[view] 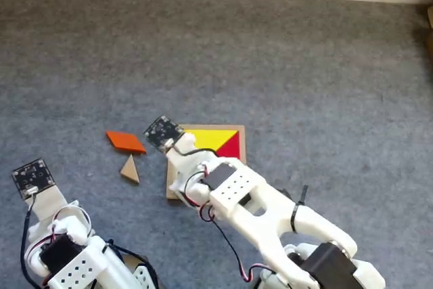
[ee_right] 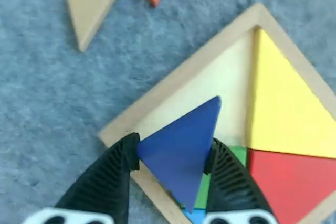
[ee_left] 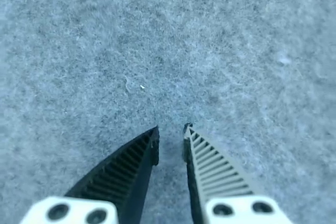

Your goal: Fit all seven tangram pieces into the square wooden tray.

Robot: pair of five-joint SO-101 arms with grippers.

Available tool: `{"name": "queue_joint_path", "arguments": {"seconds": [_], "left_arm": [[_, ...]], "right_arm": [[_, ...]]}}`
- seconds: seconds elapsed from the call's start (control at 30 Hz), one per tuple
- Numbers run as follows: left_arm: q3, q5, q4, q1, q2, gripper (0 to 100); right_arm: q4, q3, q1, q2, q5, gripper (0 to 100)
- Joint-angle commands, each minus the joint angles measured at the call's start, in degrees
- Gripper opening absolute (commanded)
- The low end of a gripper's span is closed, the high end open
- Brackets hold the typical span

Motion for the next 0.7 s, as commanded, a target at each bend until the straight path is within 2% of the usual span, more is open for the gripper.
{"name": "queue_joint_path", "arguments": {"seconds": [0.0,0.27,0.5,0.67], "left_arm": [[1.1,0.3,0.2,-2.6,-2.2,9],[1.1,0.3,0.2,-2.9,-2.2,9],[1.1,0.3,0.2,-2.8,-2.2,9],[1.1,0.3,0.2,-2.7,-2.2,9]], "right_arm": [[-1.3,-0.2,-1.4,-0.4,0.8,4.2],[-1.3,-0.2,-1.4,-0.4,0.9,4.7],[-1.1,0.0,-1.4,-0.4,0.8,16.6],[-1.0,0.0,-1.5,-0.4,0.7,17.3]]}}
